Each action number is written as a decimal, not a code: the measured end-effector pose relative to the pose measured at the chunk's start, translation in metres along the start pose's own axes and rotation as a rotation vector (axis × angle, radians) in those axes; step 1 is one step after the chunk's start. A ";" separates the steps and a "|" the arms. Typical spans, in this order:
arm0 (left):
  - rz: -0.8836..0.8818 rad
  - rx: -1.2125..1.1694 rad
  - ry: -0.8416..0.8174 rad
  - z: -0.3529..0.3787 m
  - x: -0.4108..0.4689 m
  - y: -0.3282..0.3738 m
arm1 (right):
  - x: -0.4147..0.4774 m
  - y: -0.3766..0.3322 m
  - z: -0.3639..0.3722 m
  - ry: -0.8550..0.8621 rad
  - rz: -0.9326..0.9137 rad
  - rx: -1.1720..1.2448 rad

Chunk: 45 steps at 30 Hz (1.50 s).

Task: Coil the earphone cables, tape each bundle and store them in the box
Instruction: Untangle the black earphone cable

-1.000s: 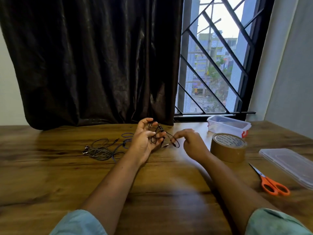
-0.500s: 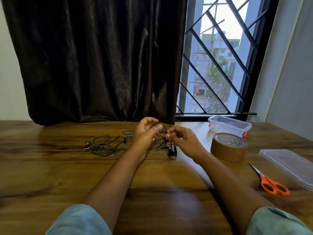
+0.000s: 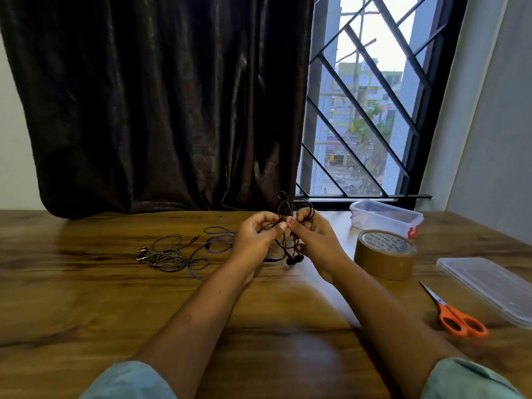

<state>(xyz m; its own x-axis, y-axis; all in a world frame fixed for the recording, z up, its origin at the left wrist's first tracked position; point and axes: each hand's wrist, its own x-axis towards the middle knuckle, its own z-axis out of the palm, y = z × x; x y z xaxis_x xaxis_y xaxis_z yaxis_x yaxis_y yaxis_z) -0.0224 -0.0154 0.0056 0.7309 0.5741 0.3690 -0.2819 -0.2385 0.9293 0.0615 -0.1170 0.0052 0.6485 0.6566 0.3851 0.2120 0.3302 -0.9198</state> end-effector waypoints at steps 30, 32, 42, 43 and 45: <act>-0.111 -0.076 0.190 0.004 -0.002 0.007 | 0.000 -0.008 -0.002 -0.078 0.202 0.042; -0.079 -0.064 0.205 0.004 -0.002 0.005 | 0.000 -0.007 0.000 -0.063 0.218 0.011; -0.030 -0.108 0.268 0.003 0.001 0.007 | -0.003 -0.012 0.002 -0.150 0.144 -0.257; -0.038 -0.102 0.271 0.003 0.001 0.007 | -0.003 -0.011 0.001 -0.155 0.144 -0.261; -0.050 -0.083 0.275 0.002 0.001 0.006 | -0.004 -0.011 -0.001 -0.164 0.159 -0.206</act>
<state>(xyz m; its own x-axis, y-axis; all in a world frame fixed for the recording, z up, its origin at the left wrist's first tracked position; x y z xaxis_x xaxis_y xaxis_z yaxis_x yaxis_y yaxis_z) -0.0224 -0.0176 0.0120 0.5522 0.7772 0.3017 -0.3079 -0.1461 0.9401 0.0578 -0.1240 0.0135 0.5619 0.7955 0.2268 0.2718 0.0814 -0.9589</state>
